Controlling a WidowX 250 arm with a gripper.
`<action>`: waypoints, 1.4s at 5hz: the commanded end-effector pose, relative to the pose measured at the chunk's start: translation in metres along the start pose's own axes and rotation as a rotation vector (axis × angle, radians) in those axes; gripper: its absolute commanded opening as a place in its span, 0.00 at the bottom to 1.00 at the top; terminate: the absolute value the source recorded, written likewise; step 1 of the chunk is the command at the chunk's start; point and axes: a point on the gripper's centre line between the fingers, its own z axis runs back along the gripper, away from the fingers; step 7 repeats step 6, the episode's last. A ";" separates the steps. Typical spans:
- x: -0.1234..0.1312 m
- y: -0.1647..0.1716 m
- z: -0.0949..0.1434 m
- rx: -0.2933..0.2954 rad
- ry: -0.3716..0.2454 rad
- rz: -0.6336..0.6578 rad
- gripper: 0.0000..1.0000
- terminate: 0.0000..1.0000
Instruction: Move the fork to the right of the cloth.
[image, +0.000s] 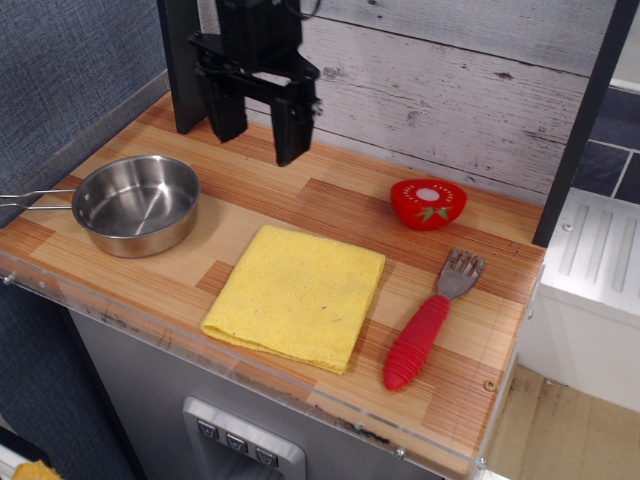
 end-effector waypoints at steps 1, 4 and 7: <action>-0.007 0.003 0.020 0.025 -0.092 0.052 1.00 0.00; -0.007 0.003 0.020 0.025 -0.092 0.052 1.00 0.00; -0.007 0.003 0.020 0.025 -0.092 0.052 1.00 1.00</action>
